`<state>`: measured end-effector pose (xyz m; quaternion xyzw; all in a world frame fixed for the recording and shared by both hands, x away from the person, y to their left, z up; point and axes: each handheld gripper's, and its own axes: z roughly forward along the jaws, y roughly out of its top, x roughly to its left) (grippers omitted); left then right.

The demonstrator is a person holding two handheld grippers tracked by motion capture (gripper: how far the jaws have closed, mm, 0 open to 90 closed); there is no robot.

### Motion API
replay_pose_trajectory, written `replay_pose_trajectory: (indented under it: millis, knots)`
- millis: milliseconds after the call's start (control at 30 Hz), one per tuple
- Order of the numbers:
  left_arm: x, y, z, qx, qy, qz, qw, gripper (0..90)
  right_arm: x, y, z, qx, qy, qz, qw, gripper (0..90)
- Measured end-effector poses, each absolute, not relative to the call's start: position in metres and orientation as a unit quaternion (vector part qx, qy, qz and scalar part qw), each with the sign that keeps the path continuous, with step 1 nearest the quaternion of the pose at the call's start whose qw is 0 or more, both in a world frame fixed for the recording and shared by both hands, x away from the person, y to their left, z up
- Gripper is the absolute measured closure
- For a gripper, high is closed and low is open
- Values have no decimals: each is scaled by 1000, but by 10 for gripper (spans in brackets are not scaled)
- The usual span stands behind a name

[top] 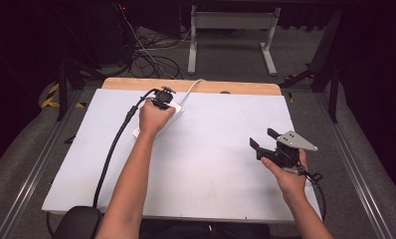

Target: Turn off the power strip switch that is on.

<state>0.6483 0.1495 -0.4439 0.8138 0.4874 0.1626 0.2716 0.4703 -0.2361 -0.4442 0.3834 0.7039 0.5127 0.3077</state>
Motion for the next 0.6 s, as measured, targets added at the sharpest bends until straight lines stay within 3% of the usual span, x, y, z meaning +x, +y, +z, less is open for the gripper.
replay_pose_trajectory:
  millis: [600]
  knots:
    - [648, 148, -443, 826, 468, 173, 262, 900, 472, -234, -446, 384, 707, 509, 306, 246]
